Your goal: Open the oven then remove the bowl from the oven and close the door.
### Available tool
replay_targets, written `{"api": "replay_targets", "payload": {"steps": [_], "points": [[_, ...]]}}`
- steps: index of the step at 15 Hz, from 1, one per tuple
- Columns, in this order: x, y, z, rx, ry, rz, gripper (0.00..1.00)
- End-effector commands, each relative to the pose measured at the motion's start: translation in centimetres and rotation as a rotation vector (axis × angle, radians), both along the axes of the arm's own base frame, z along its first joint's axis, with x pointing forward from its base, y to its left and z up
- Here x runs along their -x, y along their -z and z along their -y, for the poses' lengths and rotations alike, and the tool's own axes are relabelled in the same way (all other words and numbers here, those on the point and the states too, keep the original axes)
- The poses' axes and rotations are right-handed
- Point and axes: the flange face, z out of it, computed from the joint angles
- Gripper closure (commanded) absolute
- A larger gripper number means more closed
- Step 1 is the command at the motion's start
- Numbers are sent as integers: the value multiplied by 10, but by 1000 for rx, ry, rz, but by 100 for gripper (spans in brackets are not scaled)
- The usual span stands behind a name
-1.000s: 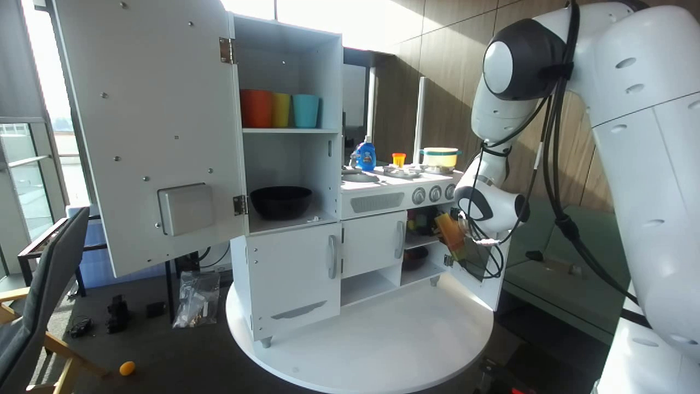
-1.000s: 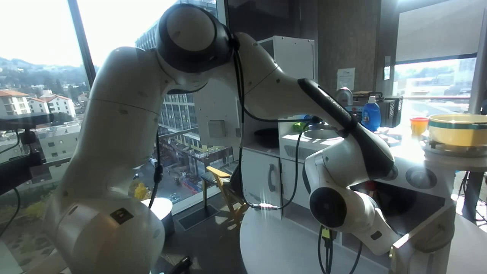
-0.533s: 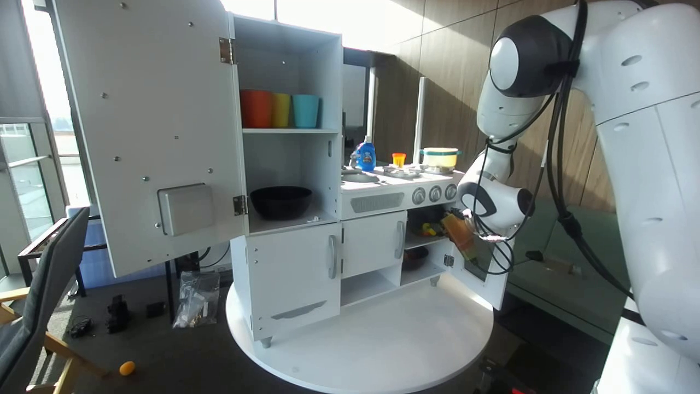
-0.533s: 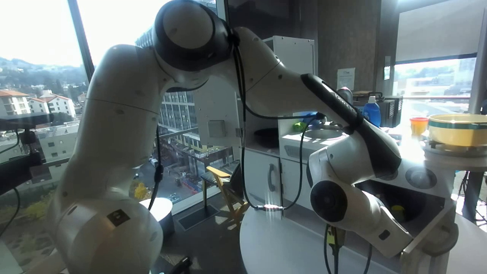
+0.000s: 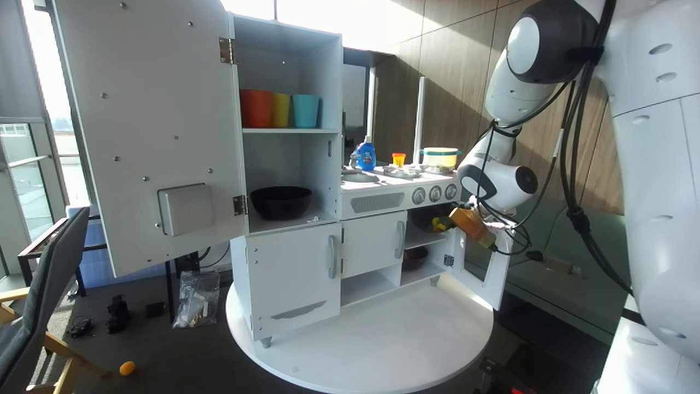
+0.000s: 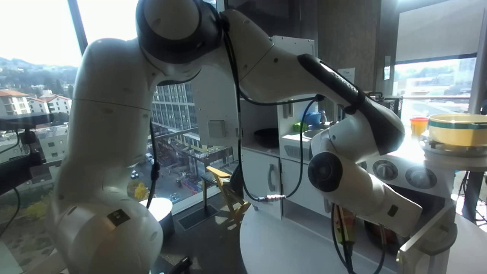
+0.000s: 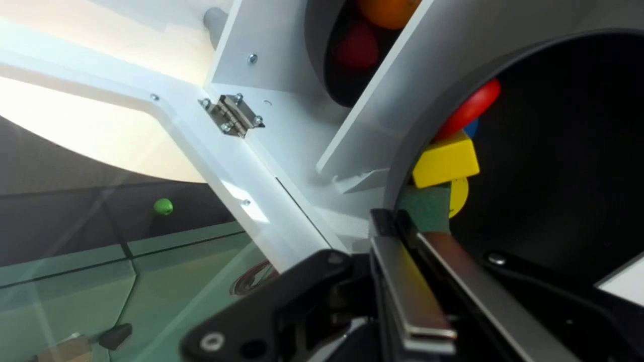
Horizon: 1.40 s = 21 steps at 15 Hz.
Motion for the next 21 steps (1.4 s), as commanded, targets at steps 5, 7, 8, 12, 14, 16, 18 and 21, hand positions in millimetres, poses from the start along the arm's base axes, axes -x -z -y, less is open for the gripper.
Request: {"api": "replay_targets", "payload": {"steps": [5,7,8,12,14,16,18,21], "points": [[4,-23,-10,230,-90,-294,99],[5,-28,-14,275,-123,-350,99],[6,-29,-16,294,-144,-380,99],[5,-18,-27,315,-193,-473,99],[5,-8,-35,306,-217,-507,99],[6,3,-45,297,-245,-548,99],[10,7,-49,299,-272,-580,99],[22,8,-45,312,-299,-614,99]]}}
